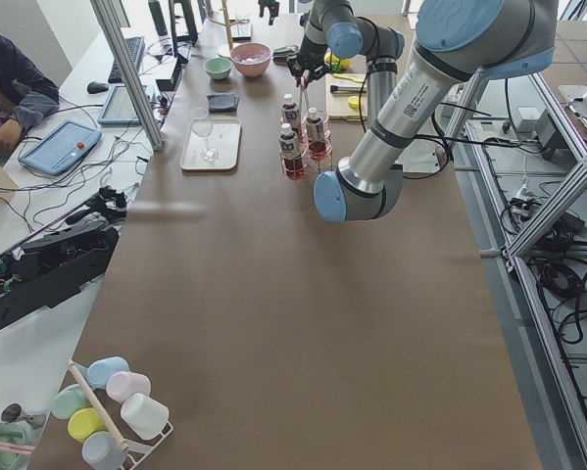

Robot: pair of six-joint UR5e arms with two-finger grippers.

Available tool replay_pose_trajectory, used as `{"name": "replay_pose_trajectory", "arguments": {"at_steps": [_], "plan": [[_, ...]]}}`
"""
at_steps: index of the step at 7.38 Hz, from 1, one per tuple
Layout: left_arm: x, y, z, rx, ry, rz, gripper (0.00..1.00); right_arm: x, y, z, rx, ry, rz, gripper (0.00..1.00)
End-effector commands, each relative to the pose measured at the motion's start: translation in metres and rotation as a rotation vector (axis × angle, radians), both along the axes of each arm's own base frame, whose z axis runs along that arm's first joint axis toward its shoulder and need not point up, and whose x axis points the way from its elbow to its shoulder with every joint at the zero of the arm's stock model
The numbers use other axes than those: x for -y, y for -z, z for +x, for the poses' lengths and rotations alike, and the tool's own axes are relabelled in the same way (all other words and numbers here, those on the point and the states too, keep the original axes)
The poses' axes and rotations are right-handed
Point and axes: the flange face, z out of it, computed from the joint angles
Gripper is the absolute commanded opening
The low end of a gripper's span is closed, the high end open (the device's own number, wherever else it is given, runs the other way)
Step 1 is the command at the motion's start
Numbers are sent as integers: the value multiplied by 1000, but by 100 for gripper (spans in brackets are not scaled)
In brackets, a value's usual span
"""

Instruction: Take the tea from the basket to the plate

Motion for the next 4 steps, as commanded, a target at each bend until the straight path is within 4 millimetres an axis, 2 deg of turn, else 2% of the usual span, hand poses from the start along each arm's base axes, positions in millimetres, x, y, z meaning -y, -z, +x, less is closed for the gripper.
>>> {"name": "replay_pose_trajectory", "arguments": {"at_steps": [1, 4], "plan": [[5, 16, 22, 12, -3, 0, 0, -13, 42, -70, 166, 5, 159, 100], [6, 26, 49, 30, -18, -10, 0, -47, 96, -147, 461, -143, 212, 100]]}}
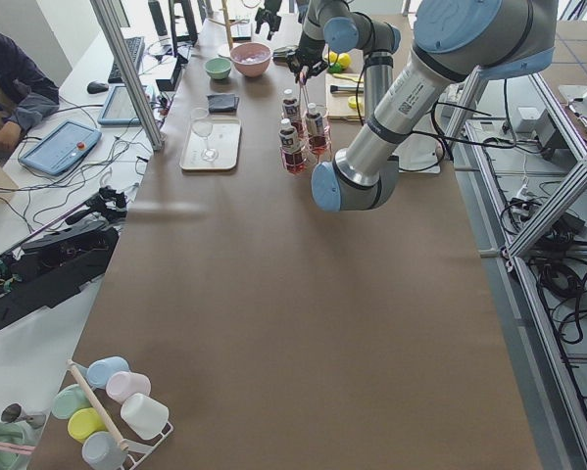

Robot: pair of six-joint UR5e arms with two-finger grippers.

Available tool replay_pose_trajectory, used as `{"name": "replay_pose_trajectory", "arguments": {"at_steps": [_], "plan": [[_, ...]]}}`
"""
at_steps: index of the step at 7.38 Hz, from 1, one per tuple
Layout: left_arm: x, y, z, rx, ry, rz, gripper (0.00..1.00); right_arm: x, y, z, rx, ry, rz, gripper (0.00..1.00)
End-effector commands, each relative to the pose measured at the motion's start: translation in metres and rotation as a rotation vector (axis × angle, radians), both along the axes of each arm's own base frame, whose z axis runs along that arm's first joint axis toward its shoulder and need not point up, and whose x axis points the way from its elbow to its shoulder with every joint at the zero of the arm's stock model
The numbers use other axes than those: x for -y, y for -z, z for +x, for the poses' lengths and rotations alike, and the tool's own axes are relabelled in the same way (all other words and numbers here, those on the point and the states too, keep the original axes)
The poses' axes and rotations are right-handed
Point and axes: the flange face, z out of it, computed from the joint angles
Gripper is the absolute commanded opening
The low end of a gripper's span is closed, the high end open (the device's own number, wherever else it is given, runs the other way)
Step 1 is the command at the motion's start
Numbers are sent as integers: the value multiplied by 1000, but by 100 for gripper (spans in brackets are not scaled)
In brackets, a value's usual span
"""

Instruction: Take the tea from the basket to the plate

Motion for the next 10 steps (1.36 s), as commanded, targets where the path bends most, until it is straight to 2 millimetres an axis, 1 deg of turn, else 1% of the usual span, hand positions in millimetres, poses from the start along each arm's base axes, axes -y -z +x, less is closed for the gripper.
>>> {"name": "replay_pose_trajectory", "arguments": {"at_steps": [1, 2, 3, 4, 5, 6, 7, 8, 9, 10], "plan": [[0, 2, 16, 15, -2, -5, 0, -29, 62, -65, 319, -69, -2, 100], [3, 0, 20, 24, -2, -10, 0, -33, 78, -89, 348, -64, 8, 100], [4, -1, 22, 28, -1, -14, 0, -52, 81, -128, 337, -38, 17, 100], [3, -2, 27, 34, -6, -15, 0, -56, 89, -143, 277, -12, 36, 100], [3, -2, 28, 34, -9, -16, 0, -63, 108, -154, 195, 22, 55, 100], [1, -2, 29, 31, -9, -19, 0, -69, 126, -163, 150, 41, 51, 100], [-1, -2, 31, 30, -14, -20, 0, -69, 134, -178, 122, 60, 57, 100], [-4, -2, 34, 27, -16, -27, 0, -63, 165, -202, 101, 84, 60, 100], [-5, -2, 34, 27, -15, -29, 0, -57, 194, -216, 77, 98, 84, 99], [-5, -2, 34, 27, -15, -29, 0, -58, 199, -215, 79, 99, 90, 100]]}}
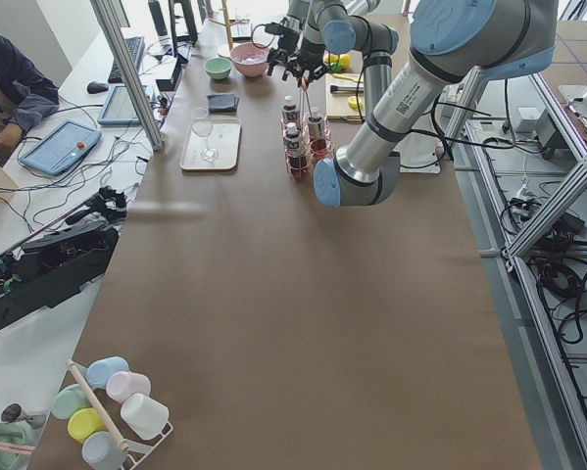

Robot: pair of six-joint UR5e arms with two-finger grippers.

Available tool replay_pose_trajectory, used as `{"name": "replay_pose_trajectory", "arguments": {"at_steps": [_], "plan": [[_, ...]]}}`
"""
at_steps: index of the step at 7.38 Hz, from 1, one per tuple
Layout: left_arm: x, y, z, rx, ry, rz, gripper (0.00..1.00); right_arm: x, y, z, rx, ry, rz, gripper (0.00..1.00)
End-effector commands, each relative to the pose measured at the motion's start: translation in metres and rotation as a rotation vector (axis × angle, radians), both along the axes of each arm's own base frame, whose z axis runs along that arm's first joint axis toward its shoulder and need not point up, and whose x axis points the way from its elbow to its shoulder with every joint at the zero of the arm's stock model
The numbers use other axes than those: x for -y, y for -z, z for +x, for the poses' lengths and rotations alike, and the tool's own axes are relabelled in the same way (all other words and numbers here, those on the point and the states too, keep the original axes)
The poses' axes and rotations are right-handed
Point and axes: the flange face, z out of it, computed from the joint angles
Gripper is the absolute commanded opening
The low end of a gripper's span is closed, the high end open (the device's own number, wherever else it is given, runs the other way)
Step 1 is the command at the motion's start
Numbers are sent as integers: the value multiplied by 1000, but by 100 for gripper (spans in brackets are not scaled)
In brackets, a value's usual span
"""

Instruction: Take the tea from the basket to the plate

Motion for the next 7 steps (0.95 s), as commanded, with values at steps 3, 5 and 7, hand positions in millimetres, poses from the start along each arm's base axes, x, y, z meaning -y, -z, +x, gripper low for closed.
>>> {"name": "replay_pose_trajectory", "arguments": {"at_steps": [3, 5, 7], "plan": [[-1, 0, 0, -2, 0, -2, 0, -6, 34, -11, -4, 8, 59, 99], [-2, 1, 0, -3, -2, -1, 0, -18, 58, 3, 37, -25, 100, 99], [-2, 0, 1, -3, 0, -4, 0, -38, 73, -13, 61, -55, 128, 99]]}}
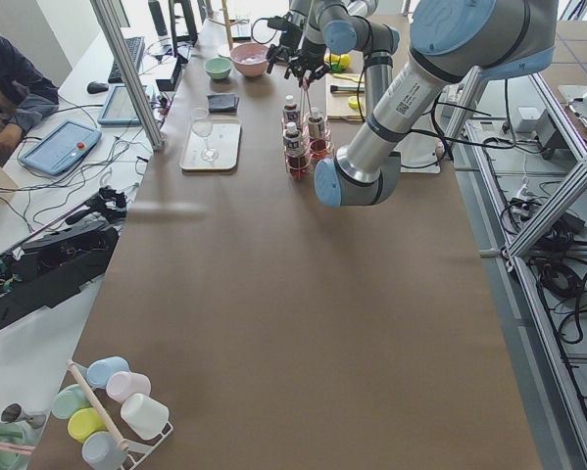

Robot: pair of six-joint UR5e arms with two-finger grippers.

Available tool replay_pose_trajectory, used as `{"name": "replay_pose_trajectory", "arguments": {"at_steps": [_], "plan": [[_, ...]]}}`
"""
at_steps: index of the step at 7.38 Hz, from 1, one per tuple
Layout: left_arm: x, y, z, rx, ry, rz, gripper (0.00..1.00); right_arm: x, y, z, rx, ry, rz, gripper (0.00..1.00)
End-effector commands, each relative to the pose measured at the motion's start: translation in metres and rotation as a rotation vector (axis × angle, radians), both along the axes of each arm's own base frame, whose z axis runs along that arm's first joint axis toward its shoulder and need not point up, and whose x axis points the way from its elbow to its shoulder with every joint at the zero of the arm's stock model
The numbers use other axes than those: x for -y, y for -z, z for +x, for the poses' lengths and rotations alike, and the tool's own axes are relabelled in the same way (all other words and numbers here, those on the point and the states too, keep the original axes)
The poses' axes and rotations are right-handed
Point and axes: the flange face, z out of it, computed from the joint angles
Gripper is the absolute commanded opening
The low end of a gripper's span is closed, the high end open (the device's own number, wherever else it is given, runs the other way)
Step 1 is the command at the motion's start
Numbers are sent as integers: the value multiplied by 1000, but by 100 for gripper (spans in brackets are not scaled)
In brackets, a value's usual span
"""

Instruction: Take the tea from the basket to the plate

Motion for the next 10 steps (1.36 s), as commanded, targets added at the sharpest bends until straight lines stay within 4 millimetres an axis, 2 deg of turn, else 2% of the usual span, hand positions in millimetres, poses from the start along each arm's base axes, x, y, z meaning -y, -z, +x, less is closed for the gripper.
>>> {"name": "replay_pose_trajectory", "arguments": {"at_steps": [1, 3, 7, 8, 10], "plan": [[1, 0, 0, -1, 5, -5, 0, -29, 11, -20, 35, -23, 33, 99], [0, 0, 0, -3, 10, -15, 0, -44, -1, -31, 69, -46, 53, 99], [1, 1, 0, -5, 11, -14, 0, -74, -4, -70, 62, -67, 56, 98], [1, 1, 0, -5, 11, -14, 0, -73, -4, -74, 61, -66, 59, 75], [1, 3, 0, -7, 11, -13, 0, -71, -4, -78, 56, -70, 58, 75]]}}
